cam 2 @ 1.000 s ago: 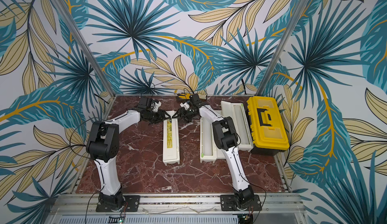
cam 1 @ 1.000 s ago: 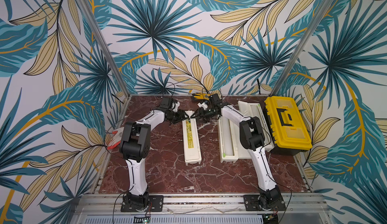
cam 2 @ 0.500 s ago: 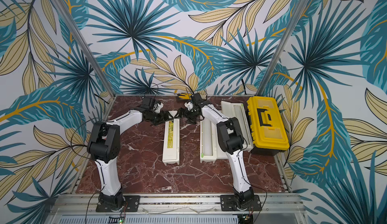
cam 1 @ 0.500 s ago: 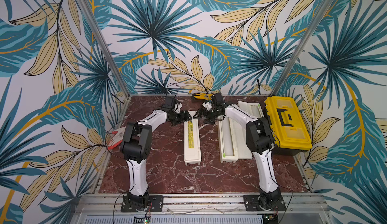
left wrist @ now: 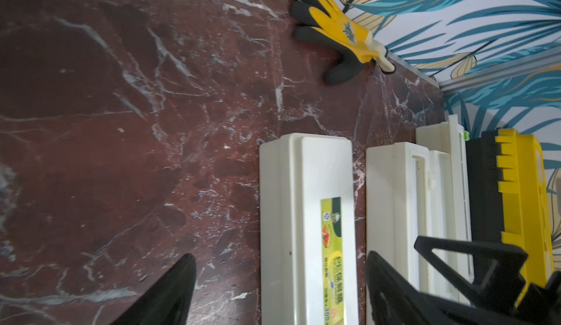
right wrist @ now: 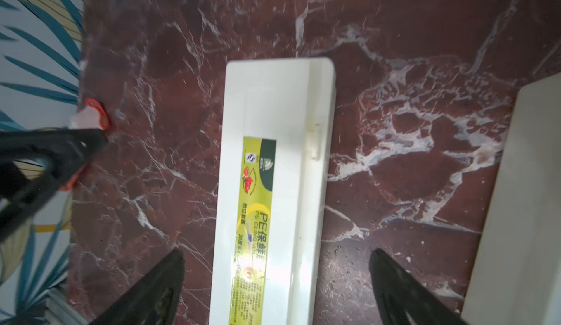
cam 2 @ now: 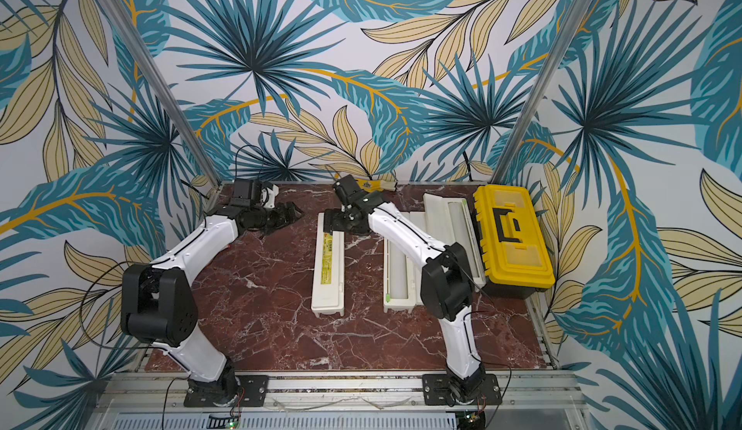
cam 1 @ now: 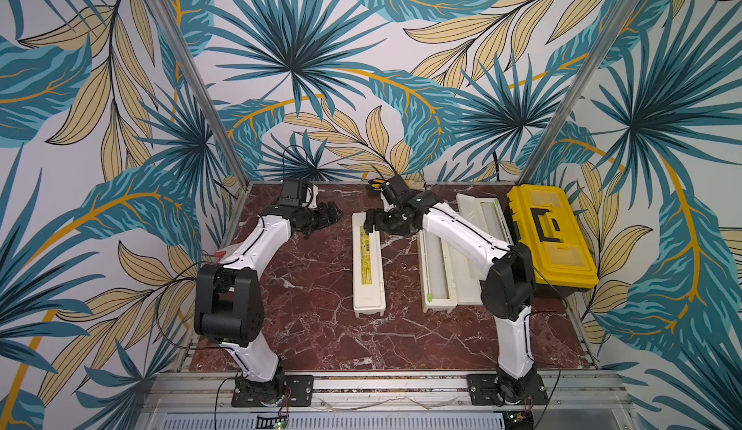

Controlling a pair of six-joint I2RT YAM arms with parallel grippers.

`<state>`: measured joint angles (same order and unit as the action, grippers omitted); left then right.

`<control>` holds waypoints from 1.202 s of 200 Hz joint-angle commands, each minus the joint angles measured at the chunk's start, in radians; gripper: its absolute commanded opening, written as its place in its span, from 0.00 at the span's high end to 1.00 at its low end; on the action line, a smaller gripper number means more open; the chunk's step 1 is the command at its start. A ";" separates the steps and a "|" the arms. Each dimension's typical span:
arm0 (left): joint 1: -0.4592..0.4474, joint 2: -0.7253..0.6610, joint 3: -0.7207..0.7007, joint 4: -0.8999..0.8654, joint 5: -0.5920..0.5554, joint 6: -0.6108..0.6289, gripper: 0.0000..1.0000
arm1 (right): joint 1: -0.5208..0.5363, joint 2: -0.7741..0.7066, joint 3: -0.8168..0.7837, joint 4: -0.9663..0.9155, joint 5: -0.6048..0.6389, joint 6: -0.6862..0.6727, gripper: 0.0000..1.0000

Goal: Put plastic wrap rolls into dispensers
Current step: Open the lid.

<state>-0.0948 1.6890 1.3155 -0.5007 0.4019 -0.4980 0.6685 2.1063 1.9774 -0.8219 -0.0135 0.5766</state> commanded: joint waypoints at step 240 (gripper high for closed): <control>-0.027 0.060 -0.144 -0.027 0.078 0.022 0.13 | 0.122 0.316 0.376 -0.350 0.006 0.059 0.42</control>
<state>-0.1024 1.7195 1.1648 -0.5350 0.4469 -0.4870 0.7868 2.4321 2.4088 -1.2045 0.0875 0.6659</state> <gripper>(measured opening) 0.868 0.743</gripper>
